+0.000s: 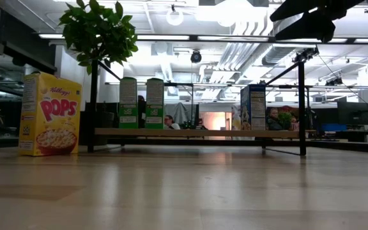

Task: Stack cereal on shelf
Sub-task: Put the blue cereal box aligned with the other blue cereal box on the shelf

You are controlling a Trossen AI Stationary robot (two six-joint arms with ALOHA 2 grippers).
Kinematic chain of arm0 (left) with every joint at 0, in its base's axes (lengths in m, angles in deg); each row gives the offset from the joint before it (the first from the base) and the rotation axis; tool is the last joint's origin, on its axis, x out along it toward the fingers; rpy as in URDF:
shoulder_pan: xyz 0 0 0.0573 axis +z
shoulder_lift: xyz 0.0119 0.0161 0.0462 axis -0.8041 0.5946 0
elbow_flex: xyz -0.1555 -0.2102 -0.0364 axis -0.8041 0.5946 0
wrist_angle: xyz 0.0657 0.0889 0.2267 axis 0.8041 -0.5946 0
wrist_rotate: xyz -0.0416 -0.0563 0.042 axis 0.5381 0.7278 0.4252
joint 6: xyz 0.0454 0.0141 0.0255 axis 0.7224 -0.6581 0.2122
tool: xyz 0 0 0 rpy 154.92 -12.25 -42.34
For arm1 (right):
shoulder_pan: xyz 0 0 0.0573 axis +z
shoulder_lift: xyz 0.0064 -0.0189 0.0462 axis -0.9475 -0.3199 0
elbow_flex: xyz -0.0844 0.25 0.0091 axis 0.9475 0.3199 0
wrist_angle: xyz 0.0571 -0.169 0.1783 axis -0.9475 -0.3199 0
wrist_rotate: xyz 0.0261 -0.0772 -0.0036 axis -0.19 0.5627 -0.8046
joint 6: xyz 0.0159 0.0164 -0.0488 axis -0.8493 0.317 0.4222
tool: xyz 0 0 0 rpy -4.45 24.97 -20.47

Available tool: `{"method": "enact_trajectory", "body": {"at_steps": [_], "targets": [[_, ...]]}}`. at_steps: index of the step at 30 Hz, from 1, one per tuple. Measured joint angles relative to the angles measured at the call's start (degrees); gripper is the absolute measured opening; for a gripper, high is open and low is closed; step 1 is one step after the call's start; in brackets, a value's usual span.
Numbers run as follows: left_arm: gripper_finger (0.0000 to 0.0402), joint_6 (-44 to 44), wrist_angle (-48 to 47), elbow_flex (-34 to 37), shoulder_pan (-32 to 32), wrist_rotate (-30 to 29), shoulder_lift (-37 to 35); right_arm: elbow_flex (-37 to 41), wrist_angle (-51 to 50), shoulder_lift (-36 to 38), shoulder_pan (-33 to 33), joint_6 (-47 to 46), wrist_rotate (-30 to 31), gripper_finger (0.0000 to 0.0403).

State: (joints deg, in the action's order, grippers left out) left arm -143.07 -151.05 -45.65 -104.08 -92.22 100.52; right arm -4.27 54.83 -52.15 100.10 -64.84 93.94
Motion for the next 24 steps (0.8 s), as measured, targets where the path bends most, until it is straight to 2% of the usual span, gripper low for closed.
{"method": "enact_trajectory", "body": {"at_steps": [7, 10, 24], "targets": [[0.0294, -24.0, 0.4, 0.0, -6.7, -0.2, 4.1, 0.0, -0.2, 0.1, 0.0, 1.0, -0.2, 0.0278], [0.0294, -30.9, 0.1, 0.0, -8.4, 0.0, 5.9, 0.0, -0.2, 0.1, 0.0, 2.0, -0.2, 0.0278], [0.0294, -31.0, 3.2, 0.0, -5.3, 2.4, 7.9, 0.0, -0.8, 0.1, 0.0, 2.0, -0.2, 0.0277]]}}
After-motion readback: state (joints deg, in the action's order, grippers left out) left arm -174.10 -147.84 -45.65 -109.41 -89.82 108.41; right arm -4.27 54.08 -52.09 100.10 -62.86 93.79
